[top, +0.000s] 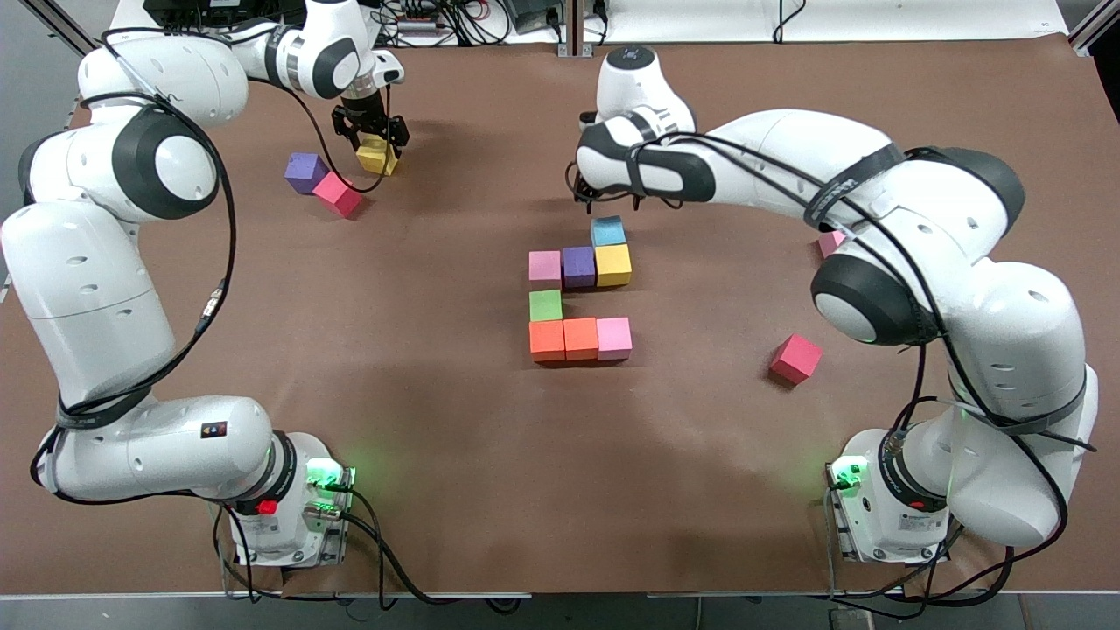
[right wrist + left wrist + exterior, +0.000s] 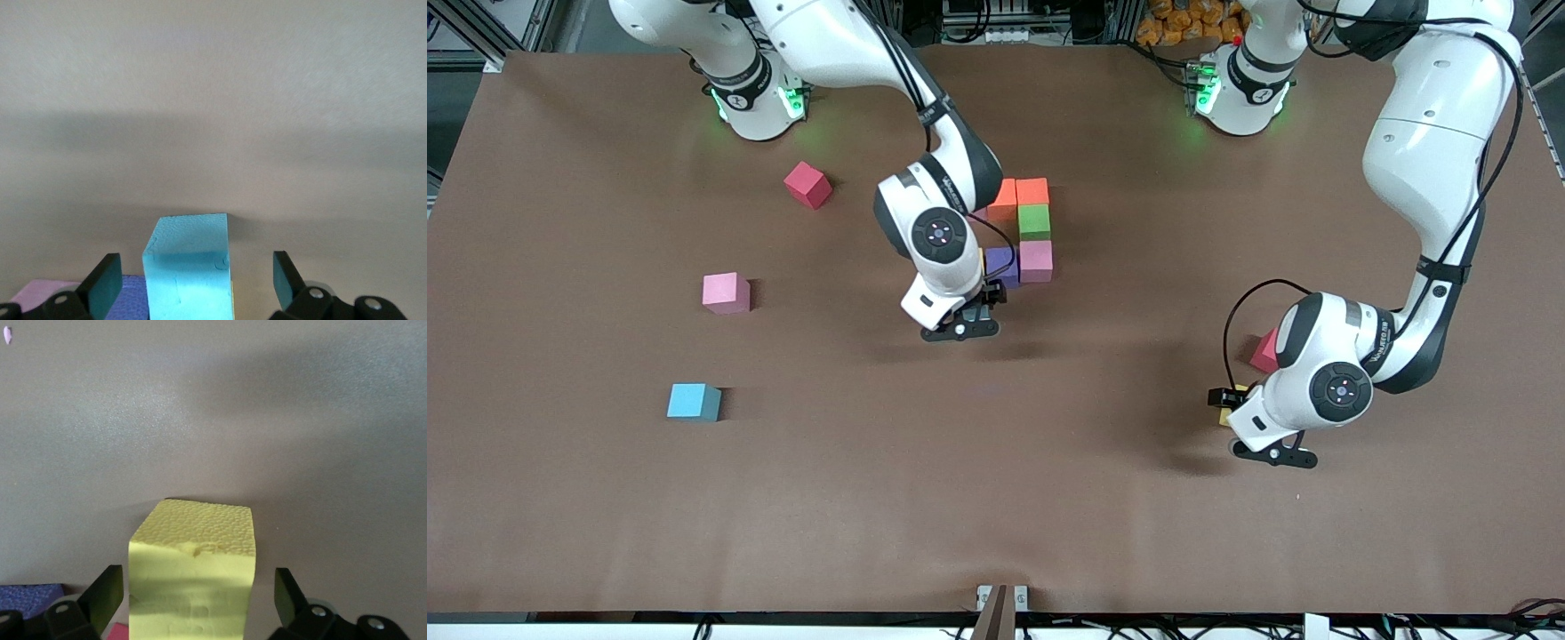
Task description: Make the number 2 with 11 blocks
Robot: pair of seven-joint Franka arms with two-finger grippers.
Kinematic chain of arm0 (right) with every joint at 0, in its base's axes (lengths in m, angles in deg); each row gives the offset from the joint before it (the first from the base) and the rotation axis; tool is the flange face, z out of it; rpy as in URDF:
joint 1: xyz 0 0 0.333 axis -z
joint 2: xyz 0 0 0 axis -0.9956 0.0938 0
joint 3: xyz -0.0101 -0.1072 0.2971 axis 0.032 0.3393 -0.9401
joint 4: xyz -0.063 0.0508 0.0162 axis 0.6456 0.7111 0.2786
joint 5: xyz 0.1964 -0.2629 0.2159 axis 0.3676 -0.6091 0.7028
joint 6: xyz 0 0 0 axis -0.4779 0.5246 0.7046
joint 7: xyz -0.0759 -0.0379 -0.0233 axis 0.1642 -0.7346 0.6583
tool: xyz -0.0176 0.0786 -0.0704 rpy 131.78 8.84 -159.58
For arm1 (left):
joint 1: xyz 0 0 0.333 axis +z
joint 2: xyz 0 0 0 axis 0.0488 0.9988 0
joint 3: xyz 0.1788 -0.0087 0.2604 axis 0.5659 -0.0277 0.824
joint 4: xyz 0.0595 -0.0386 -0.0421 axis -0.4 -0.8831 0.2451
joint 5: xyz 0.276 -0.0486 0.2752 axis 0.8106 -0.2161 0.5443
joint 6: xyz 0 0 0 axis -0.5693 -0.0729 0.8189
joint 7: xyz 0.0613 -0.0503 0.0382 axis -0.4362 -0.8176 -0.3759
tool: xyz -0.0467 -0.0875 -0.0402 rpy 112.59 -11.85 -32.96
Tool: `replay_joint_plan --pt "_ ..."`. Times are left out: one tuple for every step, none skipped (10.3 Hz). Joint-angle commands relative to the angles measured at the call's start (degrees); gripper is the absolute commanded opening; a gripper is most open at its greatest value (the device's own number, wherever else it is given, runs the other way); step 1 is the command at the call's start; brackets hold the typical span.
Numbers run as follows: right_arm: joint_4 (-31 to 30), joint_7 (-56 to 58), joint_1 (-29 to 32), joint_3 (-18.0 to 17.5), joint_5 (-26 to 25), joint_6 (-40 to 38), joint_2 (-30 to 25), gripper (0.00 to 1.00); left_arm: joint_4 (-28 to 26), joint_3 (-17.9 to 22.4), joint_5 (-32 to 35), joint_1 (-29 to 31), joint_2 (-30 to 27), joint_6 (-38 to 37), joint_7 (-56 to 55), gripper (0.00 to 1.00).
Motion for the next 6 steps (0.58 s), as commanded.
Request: replay_joint_plan --pt "-1.8 -0.3 4.9 -0.3 0.3 -2.4 -3.5 1.00 -0.6 -0.1 1.1 0.3 0.1 1.4 0.8 0.95" --pt "-1.8 0.0 8.3 -0.3 0.3 -3.7 -3.8 1.00 -0.5 -0.1 1.1 0.3 0.2 1.5 0.8 0.78" --pt "-1.7 0.1 11.2 -0.2 -0.1 -4.5 -3.8 1.00 -0.4 -0.1 1.0 0.0 0.2 1.5 0.7 0.57" --pt "-1.6 0.1 13.1 -0.1 -0.5 -5.4 -3.8 1.00 -0.3 -0.1 1.0 -0.3 0.1 1.5 0.6 0.45" --pt "-1.5 0.3 14.1 1.3 -0.6 -5.6 -3.9 1.00 -0.2 -0.1 1.0 -0.7 0.2 1.5 0.5 0.42" --pt "-1.5 0.8 14.2 3.4 -0.9 -5.7 -3.7 1.00 -0.1 0.0 1.1 -1.4 0.2 1.5 0.4 0.41"
